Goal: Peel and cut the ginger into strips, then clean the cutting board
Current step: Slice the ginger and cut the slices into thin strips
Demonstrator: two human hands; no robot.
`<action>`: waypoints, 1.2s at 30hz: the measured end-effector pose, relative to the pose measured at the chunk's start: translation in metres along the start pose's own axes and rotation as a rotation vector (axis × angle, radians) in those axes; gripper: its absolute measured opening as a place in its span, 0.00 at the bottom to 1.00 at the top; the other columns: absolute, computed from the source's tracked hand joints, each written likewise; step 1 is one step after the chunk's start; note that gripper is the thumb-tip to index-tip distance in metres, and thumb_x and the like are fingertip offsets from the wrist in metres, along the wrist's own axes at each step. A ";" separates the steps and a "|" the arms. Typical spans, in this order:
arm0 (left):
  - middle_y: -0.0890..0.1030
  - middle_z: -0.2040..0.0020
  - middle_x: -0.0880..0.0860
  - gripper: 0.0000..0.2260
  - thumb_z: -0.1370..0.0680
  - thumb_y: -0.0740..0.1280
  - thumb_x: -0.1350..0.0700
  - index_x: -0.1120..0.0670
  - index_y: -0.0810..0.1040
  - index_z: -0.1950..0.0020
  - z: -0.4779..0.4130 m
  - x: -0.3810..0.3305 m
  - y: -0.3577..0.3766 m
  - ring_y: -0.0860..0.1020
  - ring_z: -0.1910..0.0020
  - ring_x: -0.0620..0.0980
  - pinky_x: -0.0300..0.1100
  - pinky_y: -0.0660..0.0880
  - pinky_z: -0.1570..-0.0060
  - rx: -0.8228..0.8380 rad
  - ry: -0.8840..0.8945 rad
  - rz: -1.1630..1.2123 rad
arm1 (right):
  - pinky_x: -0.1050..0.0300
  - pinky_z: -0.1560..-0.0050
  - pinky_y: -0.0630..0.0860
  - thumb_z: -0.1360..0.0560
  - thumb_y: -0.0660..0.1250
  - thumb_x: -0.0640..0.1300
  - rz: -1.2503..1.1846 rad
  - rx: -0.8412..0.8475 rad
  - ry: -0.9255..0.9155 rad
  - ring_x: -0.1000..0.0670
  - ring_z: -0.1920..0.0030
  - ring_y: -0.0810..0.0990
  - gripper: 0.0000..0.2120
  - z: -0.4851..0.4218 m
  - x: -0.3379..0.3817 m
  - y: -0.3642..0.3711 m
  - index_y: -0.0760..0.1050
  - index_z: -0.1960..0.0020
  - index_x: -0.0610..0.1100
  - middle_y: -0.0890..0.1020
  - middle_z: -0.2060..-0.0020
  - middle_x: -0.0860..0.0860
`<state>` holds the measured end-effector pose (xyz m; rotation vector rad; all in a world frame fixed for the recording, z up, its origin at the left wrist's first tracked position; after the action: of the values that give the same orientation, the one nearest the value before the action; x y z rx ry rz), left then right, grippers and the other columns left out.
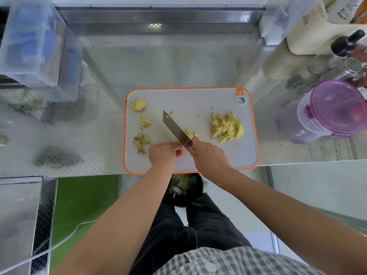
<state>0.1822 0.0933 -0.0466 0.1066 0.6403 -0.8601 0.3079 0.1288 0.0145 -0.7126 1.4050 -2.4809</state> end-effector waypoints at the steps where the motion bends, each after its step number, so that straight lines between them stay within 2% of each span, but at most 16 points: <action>1: 0.82 0.72 0.56 0.07 0.30 0.73 0.68 0.60 0.81 0.67 0.001 0.000 0.000 0.81 0.69 0.54 0.52 0.81 0.51 -0.002 0.002 0.003 | 0.53 0.64 0.66 0.18 0.53 0.43 0.001 0.001 0.003 0.43 0.64 0.72 0.05 -0.001 0.001 0.000 0.64 0.45 0.43 0.72 0.63 0.48; 6: 0.82 0.72 0.56 0.07 0.30 0.73 0.69 0.60 0.81 0.66 0.003 -0.002 0.000 0.82 0.71 0.53 0.50 0.82 0.54 -0.010 0.017 0.013 | 0.53 0.64 0.65 0.18 0.53 0.42 0.003 0.025 0.019 0.42 0.64 0.72 0.06 -0.008 0.003 0.003 0.63 0.42 0.42 0.75 0.61 0.46; 12: 0.82 0.70 0.58 0.06 0.30 0.72 0.69 0.61 0.81 0.66 0.005 -0.002 0.000 0.82 0.71 0.53 0.50 0.82 0.56 -0.017 0.024 0.017 | 0.52 0.64 0.66 0.18 0.54 0.44 -0.020 -0.009 0.024 0.40 0.58 0.78 0.09 -0.012 0.004 0.012 0.63 0.40 0.42 0.77 0.58 0.46; 17: 0.82 0.71 0.58 0.09 0.30 0.72 0.69 0.60 0.80 0.70 0.006 -0.001 0.000 0.81 0.68 0.55 0.53 0.81 0.51 -0.023 0.019 0.009 | 0.53 0.64 0.65 0.18 0.54 0.46 -0.066 -0.039 0.010 0.43 0.62 0.74 0.09 -0.009 -0.002 0.006 0.64 0.42 0.42 0.78 0.57 0.46; 20: 0.81 0.72 0.57 0.08 0.30 0.71 0.69 0.61 0.80 0.69 0.008 -0.001 0.000 0.80 0.71 0.53 0.48 0.81 0.54 -0.033 0.016 0.013 | 0.53 0.65 0.64 0.18 0.54 0.47 -0.051 -0.059 0.002 0.45 0.65 0.70 0.10 -0.005 -0.002 0.002 0.64 0.41 0.42 0.76 0.59 0.48; 23: 0.77 0.77 0.55 0.19 0.31 0.68 0.70 0.57 0.76 0.81 0.008 -0.001 0.001 0.77 0.74 0.52 0.46 0.79 0.58 -0.034 0.008 0.010 | 0.54 0.66 0.64 0.17 0.53 0.46 -0.003 -0.045 -0.015 0.45 0.65 0.70 0.09 -0.001 -0.001 0.003 0.64 0.41 0.42 0.72 0.62 0.49; 25: 0.71 0.81 0.52 0.25 0.31 0.66 0.72 0.56 0.68 0.86 0.006 -0.002 0.001 0.71 0.78 0.50 0.42 0.72 0.66 -0.015 -0.022 0.022 | 0.54 0.66 0.64 0.17 0.53 0.46 0.008 -0.033 -0.015 0.45 0.66 0.70 0.08 0.001 0.000 0.004 0.64 0.43 0.42 0.72 0.63 0.50; 26: 0.69 0.81 0.51 0.26 0.30 0.65 0.73 0.54 0.67 0.85 0.005 -0.002 0.002 0.68 0.78 0.50 0.42 0.67 0.69 0.011 -0.035 0.027 | 0.54 0.66 0.64 0.17 0.53 0.46 0.008 -0.034 -0.013 0.45 0.66 0.70 0.07 0.001 0.001 0.005 0.64 0.44 0.43 0.72 0.64 0.50; 27: 0.70 0.79 0.52 0.23 0.28 0.65 0.72 0.54 0.69 0.80 0.004 -0.004 0.001 0.69 0.75 0.51 0.42 0.67 0.71 0.045 -0.031 0.007 | 0.54 0.66 0.64 0.17 0.53 0.45 0.009 -0.036 -0.009 0.45 0.66 0.70 0.06 0.000 0.001 0.006 0.64 0.45 0.43 0.72 0.64 0.50; 29: 0.78 0.68 0.55 0.10 0.25 0.68 0.66 0.58 0.76 0.66 0.003 -0.005 0.001 0.77 0.67 0.53 0.40 0.78 0.65 0.081 0.012 -0.081 | 0.54 0.66 0.64 0.18 0.54 0.44 0.023 -0.039 -0.006 0.44 0.66 0.70 0.05 -0.001 0.002 0.007 0.63 0.44 0.43 0.72 0.64 0.50; 30: 0.80 0.64 0.56 0.06 0.25 0.68 0.64 0.58 0.76 0.62 0.004 -0.005 0.000 0.79 0.64 0.53 0.41 0.80 0.61 0.082 0.028 -0.103 | 0.54 0.66 0.64 0.18 0.54 0.43 0.030 -0.036 -0.004 0.44 0.66 0.71 0.05 -0.002 0.002 0.007 0.63 0.44 0.43 0.72 0.64 0.50; 36: 0.81 0.61 0.55 0.05 0.25 0.70 0.61 0.57 0.77 0.61 0.001 -0.004 0.002 0.80 0.62 0.52 0.42 0.81 0.57 0.070 0.068 -0.139 | 0.53 0.66 0.64 0.19 0.55 0.39 0.057 -0.019 0.008 0.45 0.66 0.71 0.04 -0.005 0.007 0.009 0.63 0.44 0.43 0.70 0.64 0.50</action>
<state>0.1825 0.0962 -0.0437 0.1565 0.6871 -1.0168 0.2984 0.1246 0.0066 -0.6582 1.4334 -2.4325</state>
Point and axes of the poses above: each hand's wrist, its own z-axis away from the middle knuckle, its own y-axis out of the palm, x = y × z, the point moved 3 cm from there along -z, towards the middle knuckle
